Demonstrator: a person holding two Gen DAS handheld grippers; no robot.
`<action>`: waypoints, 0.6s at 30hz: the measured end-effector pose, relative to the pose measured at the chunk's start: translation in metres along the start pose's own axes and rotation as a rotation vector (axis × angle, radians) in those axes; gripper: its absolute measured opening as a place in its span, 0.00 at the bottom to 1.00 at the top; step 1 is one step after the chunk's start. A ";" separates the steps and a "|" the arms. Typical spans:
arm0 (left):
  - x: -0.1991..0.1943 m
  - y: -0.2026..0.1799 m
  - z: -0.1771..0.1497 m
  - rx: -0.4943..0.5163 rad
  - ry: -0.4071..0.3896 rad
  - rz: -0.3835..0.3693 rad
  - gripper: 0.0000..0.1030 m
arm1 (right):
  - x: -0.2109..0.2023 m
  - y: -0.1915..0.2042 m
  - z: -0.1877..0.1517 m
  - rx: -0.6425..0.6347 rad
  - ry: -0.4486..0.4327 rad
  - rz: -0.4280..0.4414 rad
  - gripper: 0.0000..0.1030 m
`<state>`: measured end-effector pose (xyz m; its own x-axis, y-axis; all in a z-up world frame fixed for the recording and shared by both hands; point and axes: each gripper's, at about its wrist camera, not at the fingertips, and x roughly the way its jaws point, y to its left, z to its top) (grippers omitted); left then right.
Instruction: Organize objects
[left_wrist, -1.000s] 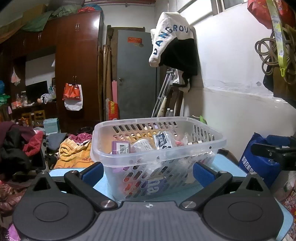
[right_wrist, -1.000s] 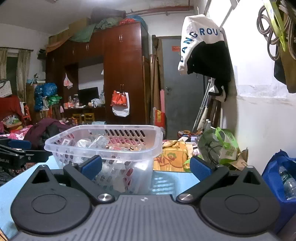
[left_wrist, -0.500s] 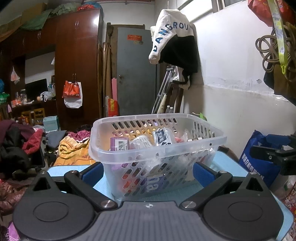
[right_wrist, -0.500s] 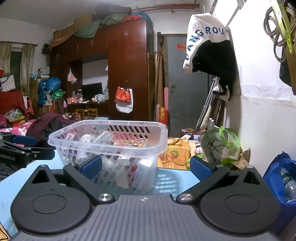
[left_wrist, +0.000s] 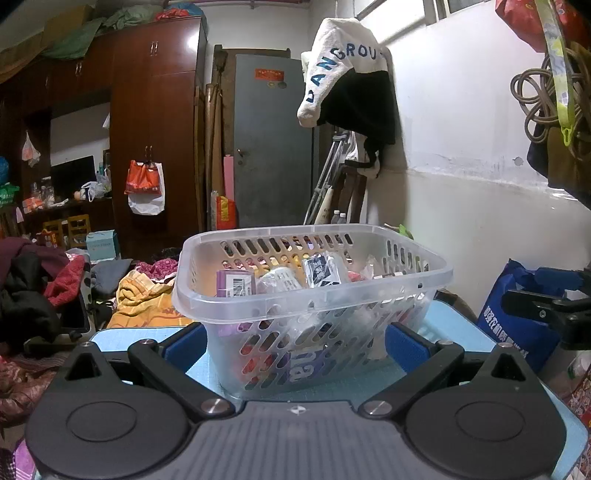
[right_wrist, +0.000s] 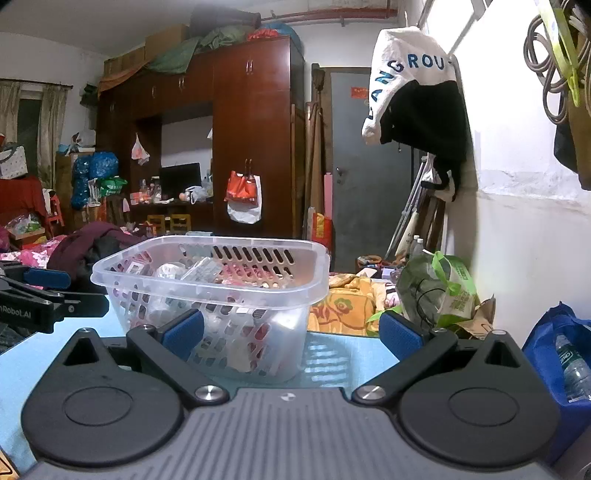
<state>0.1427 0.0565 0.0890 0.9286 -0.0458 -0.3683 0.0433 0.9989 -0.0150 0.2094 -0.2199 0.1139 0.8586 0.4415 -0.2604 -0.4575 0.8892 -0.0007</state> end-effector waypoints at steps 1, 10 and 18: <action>0.000 0.000 0.000 0.001 0.001 -0.001 1.00 | -0.001 0.000 0.000 0.003 -0.001 0.002 1.00; 0.002 -0.004 0.000 0.003 0.005 -0.001 1.00 | -0.001 -0.002 -0.001 0.011 -0.003 0.003 1.00; 0.004 -0.005 0.000 0.001 0.009 0.000 1.00 | 0.000 -0.001 -0.002 0.014 0.002 0.007 1.00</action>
<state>0.1462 0.0515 0.0875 0.9251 -0.0462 -0.3770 0.0439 0.9989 -0.0147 0.2095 -0.2210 0.1117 0.8551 0.4474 -0.2619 -0.4601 0.8877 0.0142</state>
